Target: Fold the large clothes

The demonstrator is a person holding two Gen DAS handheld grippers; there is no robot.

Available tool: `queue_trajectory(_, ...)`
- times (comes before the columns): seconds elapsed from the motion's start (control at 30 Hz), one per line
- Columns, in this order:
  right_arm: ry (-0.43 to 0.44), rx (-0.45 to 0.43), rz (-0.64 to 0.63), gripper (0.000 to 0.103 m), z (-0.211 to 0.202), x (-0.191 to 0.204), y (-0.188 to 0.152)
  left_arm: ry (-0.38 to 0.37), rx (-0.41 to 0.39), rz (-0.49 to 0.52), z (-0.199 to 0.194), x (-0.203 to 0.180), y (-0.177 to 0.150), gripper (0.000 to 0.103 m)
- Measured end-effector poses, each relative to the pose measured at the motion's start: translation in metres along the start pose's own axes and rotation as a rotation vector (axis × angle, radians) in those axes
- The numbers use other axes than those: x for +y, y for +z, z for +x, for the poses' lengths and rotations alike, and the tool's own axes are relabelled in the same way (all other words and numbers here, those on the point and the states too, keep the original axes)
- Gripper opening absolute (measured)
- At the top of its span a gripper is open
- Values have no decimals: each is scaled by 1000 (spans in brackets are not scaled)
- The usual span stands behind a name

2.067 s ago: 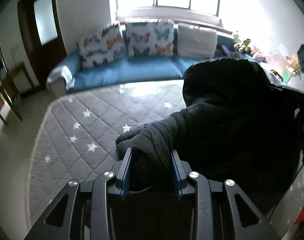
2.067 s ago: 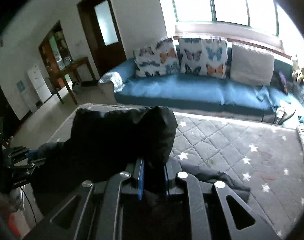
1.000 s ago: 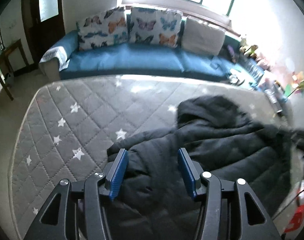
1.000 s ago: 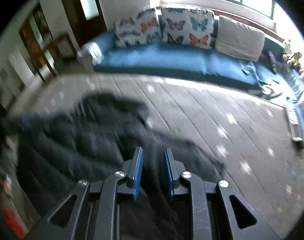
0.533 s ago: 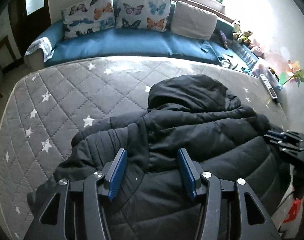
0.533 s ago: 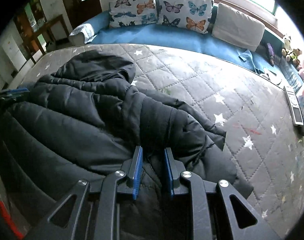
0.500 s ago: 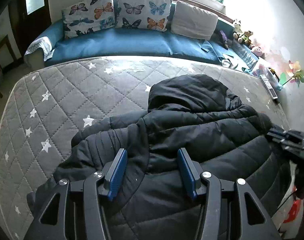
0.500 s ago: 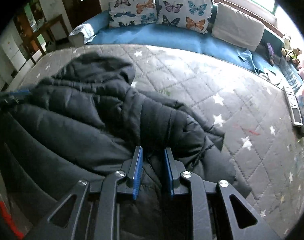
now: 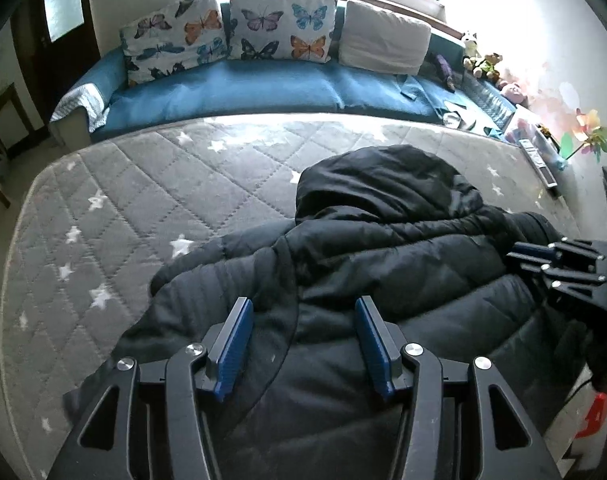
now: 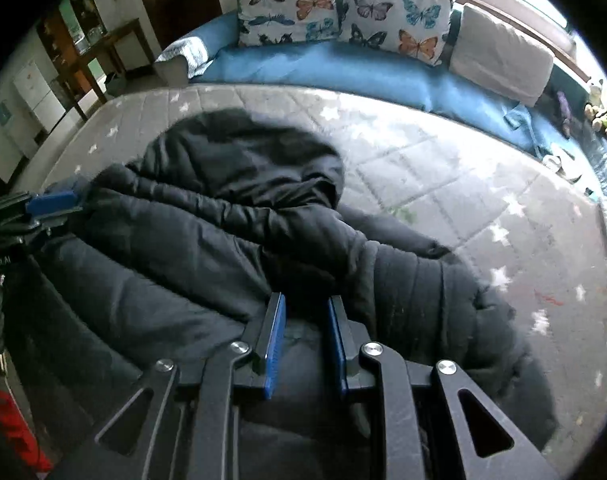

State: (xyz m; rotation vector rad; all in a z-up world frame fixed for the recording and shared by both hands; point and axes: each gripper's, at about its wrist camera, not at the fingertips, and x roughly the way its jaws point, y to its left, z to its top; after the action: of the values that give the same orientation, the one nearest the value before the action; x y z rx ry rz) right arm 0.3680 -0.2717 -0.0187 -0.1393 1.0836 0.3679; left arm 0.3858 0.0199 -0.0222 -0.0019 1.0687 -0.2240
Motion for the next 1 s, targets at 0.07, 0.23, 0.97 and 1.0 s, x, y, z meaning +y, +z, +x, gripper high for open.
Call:
queue_trajectory(0.07, 8, -26, -18, 25, -24, 7, -6, -3, -28, -2, -22, 2, -6, 57)
queue_trajectory(0.23, 44, -31, -92, 40, -53, 41, -28, 25, -49, 28, -67, 3, -34, 57)
queue_trajectory(0.97, 35, -19, -146, 49, -48, 67, -75, -48, -12, -97, -85, 56, -122, 61)
queue_trajectory(1.0, 46, -37, -127, 52, -58, 59, -77, -62, -30, -116, -95, 63, -123, 61)
